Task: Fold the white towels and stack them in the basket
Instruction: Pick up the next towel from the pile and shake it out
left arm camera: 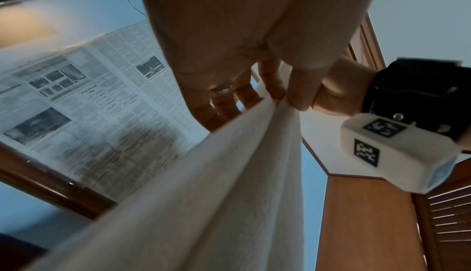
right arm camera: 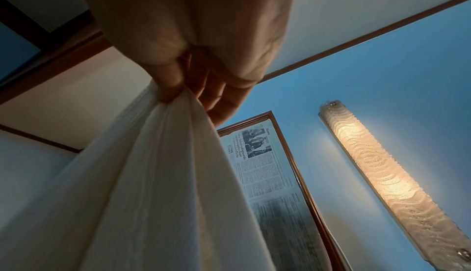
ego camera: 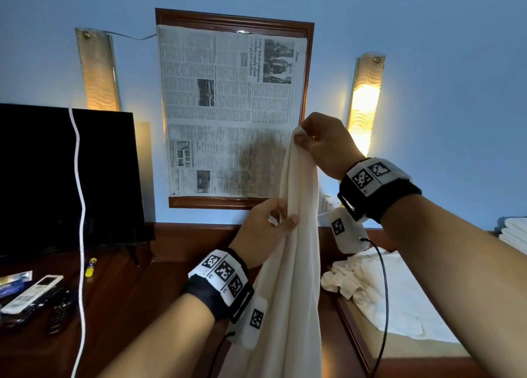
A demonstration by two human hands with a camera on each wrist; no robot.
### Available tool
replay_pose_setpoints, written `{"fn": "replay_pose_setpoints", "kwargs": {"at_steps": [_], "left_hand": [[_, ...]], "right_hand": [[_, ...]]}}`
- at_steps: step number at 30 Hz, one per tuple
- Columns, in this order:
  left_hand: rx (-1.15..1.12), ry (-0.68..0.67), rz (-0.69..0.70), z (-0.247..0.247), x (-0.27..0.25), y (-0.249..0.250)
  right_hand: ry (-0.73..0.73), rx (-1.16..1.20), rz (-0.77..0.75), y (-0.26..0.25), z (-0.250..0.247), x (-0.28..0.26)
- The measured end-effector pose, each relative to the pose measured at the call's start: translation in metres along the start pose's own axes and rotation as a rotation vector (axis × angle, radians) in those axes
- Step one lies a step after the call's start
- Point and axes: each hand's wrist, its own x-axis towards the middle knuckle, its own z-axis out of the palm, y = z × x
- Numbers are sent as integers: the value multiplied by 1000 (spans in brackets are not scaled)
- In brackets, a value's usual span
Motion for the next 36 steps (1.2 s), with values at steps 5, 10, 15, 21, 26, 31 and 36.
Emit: {"fn": "replay_pose_setpoints", "kwargs": {"at_steps": [5,10,15,21,26,31,36], "left_hand": [[10,196,47,-5,-9,-4],[203,-57,-51,-1,-14,-23],[159,118,-17,-14,-6,-25],[59,212,14,-2,0,-14],[47,238,-30,8,6,-14],[-1,190,-2,10,7,-19],[6,298,15,-1,5,-21]], "right_hand": [[71,28,25,4,0,2],[40,-29,0,6,8,1],[59,2,37,13,7,-2],[44,-2,11,8,11,1],[46,15,-4,5,11,3],[46,16,12,8,10,0],[75,-1,24,14,6,2]]}}
